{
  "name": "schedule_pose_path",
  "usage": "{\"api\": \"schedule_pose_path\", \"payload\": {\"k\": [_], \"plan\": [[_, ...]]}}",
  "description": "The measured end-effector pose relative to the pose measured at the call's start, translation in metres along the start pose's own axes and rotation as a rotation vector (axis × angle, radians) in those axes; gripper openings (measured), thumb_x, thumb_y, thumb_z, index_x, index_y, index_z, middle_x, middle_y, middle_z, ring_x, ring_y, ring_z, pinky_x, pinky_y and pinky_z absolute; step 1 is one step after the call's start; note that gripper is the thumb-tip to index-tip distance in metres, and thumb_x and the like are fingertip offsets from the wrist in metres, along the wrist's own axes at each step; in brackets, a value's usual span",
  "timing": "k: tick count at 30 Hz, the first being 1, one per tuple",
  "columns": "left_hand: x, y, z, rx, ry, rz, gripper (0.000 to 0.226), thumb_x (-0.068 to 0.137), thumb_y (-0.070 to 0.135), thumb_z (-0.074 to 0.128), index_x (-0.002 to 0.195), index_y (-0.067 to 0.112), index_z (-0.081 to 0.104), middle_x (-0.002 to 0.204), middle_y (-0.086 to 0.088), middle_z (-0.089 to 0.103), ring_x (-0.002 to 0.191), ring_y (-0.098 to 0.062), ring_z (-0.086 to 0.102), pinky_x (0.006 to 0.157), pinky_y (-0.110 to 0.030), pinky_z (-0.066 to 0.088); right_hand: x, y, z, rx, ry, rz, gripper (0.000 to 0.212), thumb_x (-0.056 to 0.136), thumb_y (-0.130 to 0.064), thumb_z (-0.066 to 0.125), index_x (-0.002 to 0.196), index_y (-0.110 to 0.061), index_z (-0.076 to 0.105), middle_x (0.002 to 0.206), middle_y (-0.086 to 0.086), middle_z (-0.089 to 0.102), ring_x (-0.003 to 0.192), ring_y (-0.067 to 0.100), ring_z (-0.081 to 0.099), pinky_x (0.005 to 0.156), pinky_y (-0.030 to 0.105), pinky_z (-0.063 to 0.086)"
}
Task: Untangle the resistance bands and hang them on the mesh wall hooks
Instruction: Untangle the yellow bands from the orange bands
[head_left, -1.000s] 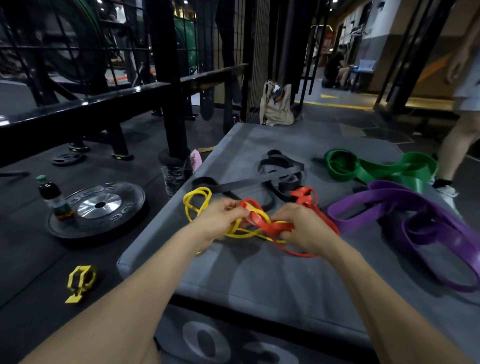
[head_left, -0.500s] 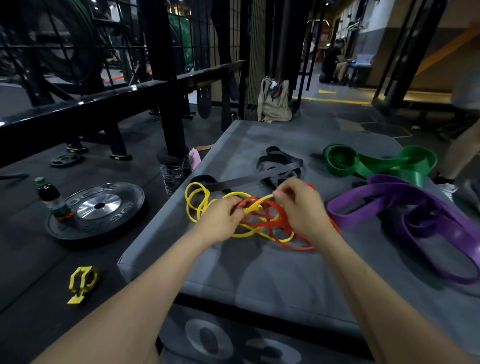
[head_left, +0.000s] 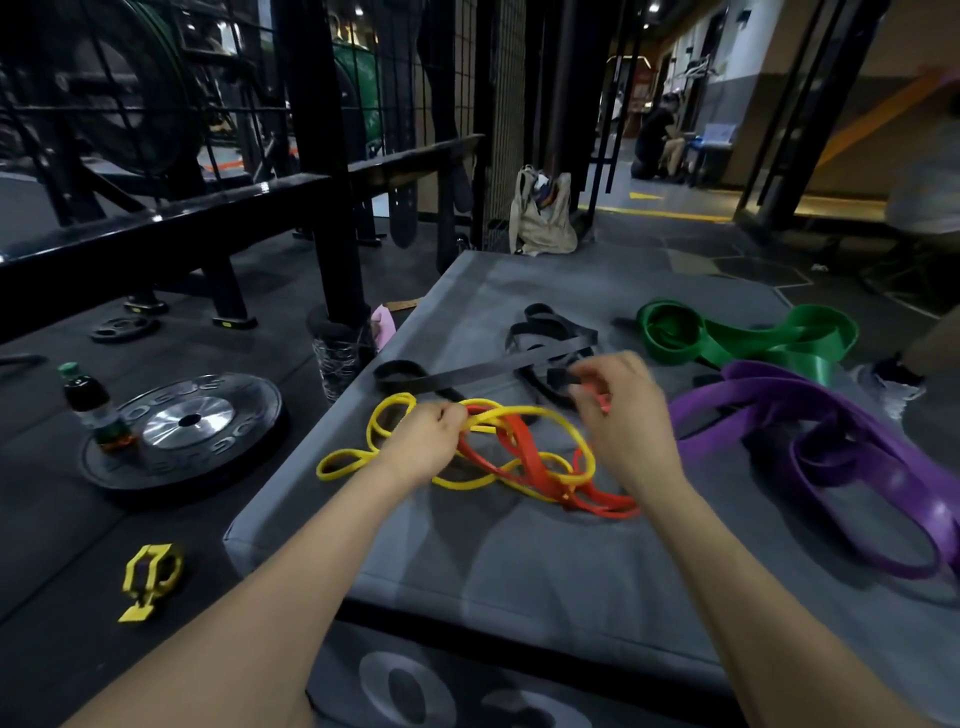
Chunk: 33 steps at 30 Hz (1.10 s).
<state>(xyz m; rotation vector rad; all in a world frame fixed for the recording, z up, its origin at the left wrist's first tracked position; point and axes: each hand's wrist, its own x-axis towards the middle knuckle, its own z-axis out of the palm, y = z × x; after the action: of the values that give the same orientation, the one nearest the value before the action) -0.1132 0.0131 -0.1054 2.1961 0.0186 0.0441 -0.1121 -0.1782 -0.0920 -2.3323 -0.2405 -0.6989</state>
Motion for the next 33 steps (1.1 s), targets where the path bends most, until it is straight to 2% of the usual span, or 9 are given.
{"api": "schedule_pose_path", "payload": {"k": [4, 9, 14, 17, 19, 23, 27, 30, 33], "plan": [[-0.003, 0.009, 0.006, -0.019, 0.016, 0.043, 0.035, 0.095, 0.015, 0.039, 0.060, 0.011, 0.042, 0.061, -0.004, 0.040, 0.062, -0.019, 0.037, 0.061, -0.032, 0.029, -0.013, -0.030, 0.013, -0.043, -0.268, -0.273, 0.026, 0.084, -0.017, 0.064, 0.109, -0.011, 0.063, 0.106, 0.006, 0.057, 0.102, 0.021, 0.049, 0.088, 0.024, 0.035], [-0.007, 0.009, 0.010, 0.025, -0.013, 0.130, 0.031, 0.093, 0.015, 0.043, 0.063, 0.011, 0.044, 0.059, -0.003, 0.041, 0.059, -0.019, 0.038, 0.058, -0.031, 0.031, -0.013, -0.030, 0.022, -0.050, -0.404, -0.205, 0.019, 0.089, -0.020, 0.058, 0.103, -0.008, 0.064, 0.099, 0.008, 0.053, 0.101, 0.021, 0.048, 0.083, 0.029, 0.037], [0.002, -0.008, -0.001, 0.089, 0.012, 0.125, 0.030, 0.094, 0.024, 0.041, 0.066, 0.018, 0.048, 0.073, -0.009, 0.061, 0.081, -0.033, 0.057, 0.079, -0.042, 0.045, 0.000, -0.010, 0.013, 0.265, -0.074, 0.084, 0.012, 0.091, -0.016, 0.057, 0.082, -0.011, 0.064, 0.080, 0.001, 0.056, 0.077, 0.014, 0.050, 0.070, 0.023, 0.032], [0.003, -0.009, -0.003, 0.121, 0.001, 0.116, 0.028, 0.096, 0.022, 0.041, 0.070, 0.015, 0.051, 0.072, -0.009, 0.058, 0.078, -0.033, 0.056, 0.076, -0.041, 0.045, 0.002, 0.001, 0.009, 0.537, 0.074, 0.397, 0.020, 0.093, -0.016, 0.053, 0.075, -0.018, 0.058, 0.071, -0.001, 0.057, 0.071, 0.015, 0.051, 0.068, 0.029, 0.040], [0.004, -0.009, -0.002, 0.097, -0.011, 0.098, 0.028, 0.095, 0.022, 0.043, 0.072, 0.010, 0.054, 0.066, -0.005, 0.057, 0.073, -0.030, 0.056, 0.074, -0.038, 0.047, -0.001, 0.005, 0.009, 0.420, 0.066, 0.458, 0.014, 0.094, -0.015, 0.051, 0.086, -0.011, 0.062, 0.079, 0.004, 0.059, 0.080, 0.024, 0.055, 0.072, 0.031, 0.040], [0.004, -0.011, -0.002, 0.087, -0.026, 0.083, 0.033, 0.094, 0.019, 0.045, 0.062, 0.013, 0.044, 0.058, 0.000, 0.046, 0.058, -0.019, 0.045, 0.062, -0.037, 0.039, -0.005, 0.002, 0.008, -0.385, -0.081, 0.048, 0.036, 0.087, -0.013, 0.054, 0.123, -0.016, 0.058, 0.123, 0.006, 0.052, 0.114, 0.032, 0.042, 0.092, 0.041, 0.034], [0.003, -0.009, -0.001, 0.087, -0.025, 0.112, 0.026, 0.090, 0.025, 0.046, 0.071, 0.011, 0.058, 0.067, -0.004, 0.056, 0.065, -0.021, 0.051, 0.066, -0.037, 0.044, -0.016, -0.031, 0.024, -0.415, -0.245, -0.390, 0.048, 0.067, -0.019, 0.041, 0.109, -0.018, 0.065, 0.103, -0.001, 0.066, 0.096, 0.026, 0.061, 0.084, 0.039, 0.047], [0.000, -0.009, 0.000, 0.106, -0.044, 0.148, 0.024, 0.088, 0.022, 0.048, 0.073, 0.006, 0.057, 0.066, -0.005, 0.054, 0.063, -0.019, 0.048, 0.067, -0.042, 0.045, -0.019, -0.033, 0.031, -0.410, -0.468, -0.364, 0.047, 0.078, -0.024, 0.045, 0.124, -0.016, 0.050, 0.118, 0.001, 0.054, 0.115, 0.024, 0.047, 0.102, 0.035, 0.026], [-0.002, -0.008, 0.000, 0.062, -0.058, 0.145, 0.024, 0.091, 0.016, 0.047, 0.071, 0.003, 0.054, 0.063, -0.001, 0.048, 0.061, -0.015, 0.043, 0.062, -0.032, 0.037, -0.013, -0.023, 0.032, -0.416, -0.381, -0.350, 0.027, 0.088, -0.026, 0.050, 0.115, -0.020, 0.050, 0.113, -0.001, 0.051, 0.115, 0.021, 0.044, 0.097, 0.032, 0.020]]}}
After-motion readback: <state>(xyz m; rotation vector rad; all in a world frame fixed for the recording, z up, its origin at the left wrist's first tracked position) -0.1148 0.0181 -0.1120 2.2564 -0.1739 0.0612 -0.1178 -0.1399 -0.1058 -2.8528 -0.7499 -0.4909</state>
